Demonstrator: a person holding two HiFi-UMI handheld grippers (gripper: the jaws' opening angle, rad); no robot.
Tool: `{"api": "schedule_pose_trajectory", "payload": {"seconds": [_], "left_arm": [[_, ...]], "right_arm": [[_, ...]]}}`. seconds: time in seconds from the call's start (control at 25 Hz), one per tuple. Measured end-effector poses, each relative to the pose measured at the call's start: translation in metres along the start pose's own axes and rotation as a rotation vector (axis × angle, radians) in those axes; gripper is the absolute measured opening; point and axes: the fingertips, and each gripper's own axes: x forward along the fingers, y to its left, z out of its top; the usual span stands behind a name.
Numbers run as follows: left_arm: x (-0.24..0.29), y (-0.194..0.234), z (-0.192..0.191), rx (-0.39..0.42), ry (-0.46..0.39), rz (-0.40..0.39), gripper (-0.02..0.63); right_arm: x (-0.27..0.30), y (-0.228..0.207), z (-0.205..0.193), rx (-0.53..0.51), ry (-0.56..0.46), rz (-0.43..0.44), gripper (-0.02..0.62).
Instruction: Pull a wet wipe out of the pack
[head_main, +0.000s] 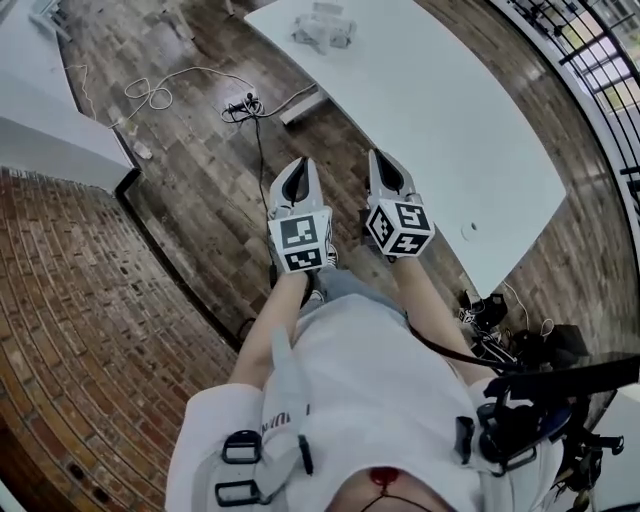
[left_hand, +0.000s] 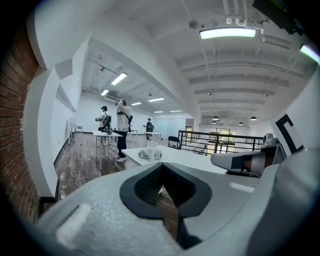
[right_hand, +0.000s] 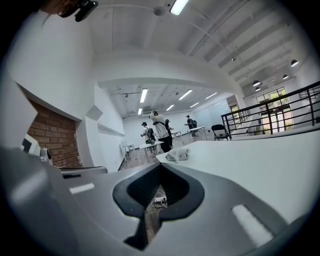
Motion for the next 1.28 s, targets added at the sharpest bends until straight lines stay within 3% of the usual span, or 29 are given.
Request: {"api": "schedule_pose_trajectory", "payload": {"seconds": [0.36, 0.52, 0.72, 0.92, 1.28], "left_arm": [[0.07, 0.016, 0.022, -0.003, -0.015, 0.013, 0.002], [0.12, 0.035, 0.028, -0.005, 0.007, -0.033, 0.002], [0.181, 0.068, 0.051, 0.05, -0.005, -0.096, 0.002], [0.218, 0.097, 0.057, 0.05, 0.004, -0.116, 0.002], [0.284, 0.096, 0.06, 0.026, 0.055, -0.127, 0.002]], "right_arm": [[0.066, -0.025, 0.016, 0.001, 0.007, 0.006, 0.005], [0.115, -0.028, 0.02, 0.004, 0.019, -0.017, 0.005], [0.18, -0.037, 0.031, 0.037, 0.008, -0.081, 0.005], [0.226, -0.034, 0.037, 0.034, 0.003, -0.115, 0.005], [0.289, -0.059, 0.042, 0.092, 0.03, -0.031, 0.005]]}}
